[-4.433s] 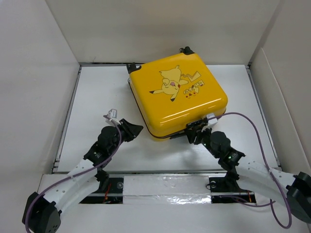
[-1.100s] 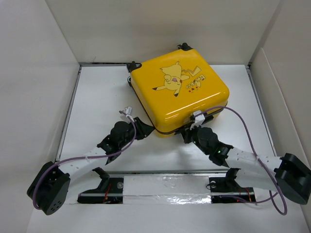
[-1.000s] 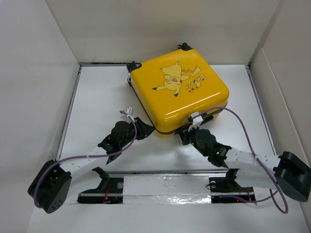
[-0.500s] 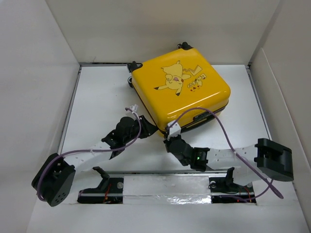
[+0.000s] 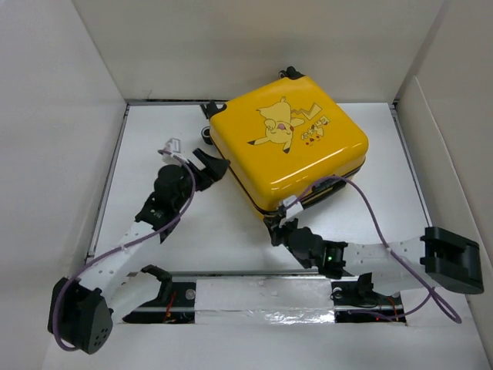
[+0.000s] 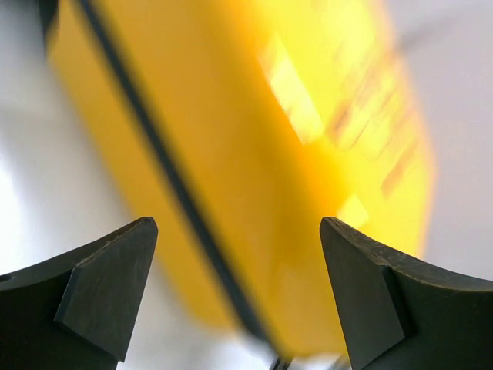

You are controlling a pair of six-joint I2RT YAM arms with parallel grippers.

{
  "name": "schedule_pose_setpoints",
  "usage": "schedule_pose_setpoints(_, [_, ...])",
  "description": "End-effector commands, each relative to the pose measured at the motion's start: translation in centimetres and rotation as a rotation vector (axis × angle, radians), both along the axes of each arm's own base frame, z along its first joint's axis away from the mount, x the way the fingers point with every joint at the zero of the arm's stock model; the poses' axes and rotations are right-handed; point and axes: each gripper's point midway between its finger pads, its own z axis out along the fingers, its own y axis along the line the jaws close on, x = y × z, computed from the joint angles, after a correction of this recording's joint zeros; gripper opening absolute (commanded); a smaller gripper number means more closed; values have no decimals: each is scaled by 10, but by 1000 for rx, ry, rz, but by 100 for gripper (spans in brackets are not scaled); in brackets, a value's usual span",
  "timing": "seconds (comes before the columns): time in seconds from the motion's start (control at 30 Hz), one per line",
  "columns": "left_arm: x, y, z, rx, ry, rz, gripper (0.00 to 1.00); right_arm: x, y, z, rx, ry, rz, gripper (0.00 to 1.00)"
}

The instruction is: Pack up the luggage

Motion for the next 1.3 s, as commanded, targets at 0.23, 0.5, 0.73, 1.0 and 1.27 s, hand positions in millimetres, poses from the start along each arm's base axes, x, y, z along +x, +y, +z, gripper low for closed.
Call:
schedule_pose_setpoints(0.23, [115,78,105,-261,-155,261,94,-89,1,28,226,132,339,0])
schedule_pose_setpoints(0.5, [195,68,70,-203,-4,212,95,-93,-4,35,239,132,351,0])
schedule_pose_setpoints(0.73, [223,59,49,-200,64,182,94,-94,1,34,228,135,355,0])
schedule_pose_setpoints(1.0, [239,40,35,-280,87,129,85,-92,-1,31,234,144,337,0])
schedule_pose_setpoints(1.27, [243,25,39,-328,66,97,68,-89,-2,27,220,150,319,0])
